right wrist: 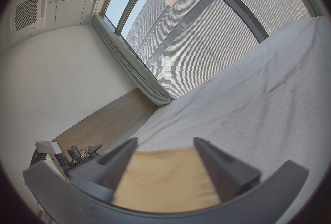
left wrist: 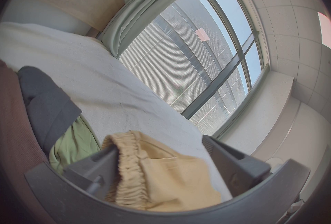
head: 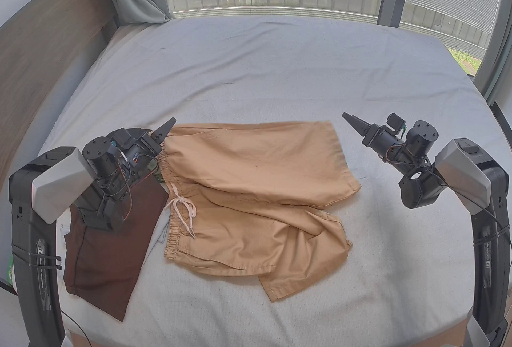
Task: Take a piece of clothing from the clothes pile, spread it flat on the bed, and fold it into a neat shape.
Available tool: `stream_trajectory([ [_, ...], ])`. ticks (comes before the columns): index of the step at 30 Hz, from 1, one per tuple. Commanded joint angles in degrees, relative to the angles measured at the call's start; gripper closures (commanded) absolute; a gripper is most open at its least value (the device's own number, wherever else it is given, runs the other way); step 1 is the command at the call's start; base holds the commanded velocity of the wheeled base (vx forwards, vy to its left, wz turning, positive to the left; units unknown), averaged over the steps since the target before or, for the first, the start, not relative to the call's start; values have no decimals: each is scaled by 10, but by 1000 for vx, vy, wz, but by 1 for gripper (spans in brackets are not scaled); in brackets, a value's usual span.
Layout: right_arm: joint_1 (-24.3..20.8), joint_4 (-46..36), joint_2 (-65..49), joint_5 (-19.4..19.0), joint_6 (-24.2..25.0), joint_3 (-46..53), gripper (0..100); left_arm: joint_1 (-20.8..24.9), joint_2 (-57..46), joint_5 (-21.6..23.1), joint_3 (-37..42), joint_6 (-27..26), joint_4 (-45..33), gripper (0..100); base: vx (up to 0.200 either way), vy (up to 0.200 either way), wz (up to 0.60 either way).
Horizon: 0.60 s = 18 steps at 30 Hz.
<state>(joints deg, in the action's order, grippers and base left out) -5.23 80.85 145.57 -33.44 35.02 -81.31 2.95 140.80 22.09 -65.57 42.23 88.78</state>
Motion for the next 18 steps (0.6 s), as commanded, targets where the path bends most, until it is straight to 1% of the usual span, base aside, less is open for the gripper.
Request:
stream_trajectory([
  [1, 0, 7, 2, 1, 0, 13, 0, 3, 3, 0, 5, 15, -1, 0, 0, 0, 0],
  [6, -1, 23, -20, 1, 0, 61, 0, 3, -4, 0, 29, 15, -3, 0, 0, 0, 0],
  [7, -2, 33, -31, 1, 0, 87, 0, 3, -4, -1, 40, 15, -3, 0, 0, 0, 0],
  [10, -3, 52, -45, 1, 0, 120, 0, 0, -13, -1, 54, 15, -2, 0, 0, 0, 0],
  [13, -7, 75, -63, 2, 0, 169, 0, -5, -33, -1, 81, 11, -2, 0, 0, 0, 0],
  [18, -8, 76, -107, 2, -7, 240, 0, -16, -92, 4, 151, 0, -2, 0, 0, 0, 0],
])
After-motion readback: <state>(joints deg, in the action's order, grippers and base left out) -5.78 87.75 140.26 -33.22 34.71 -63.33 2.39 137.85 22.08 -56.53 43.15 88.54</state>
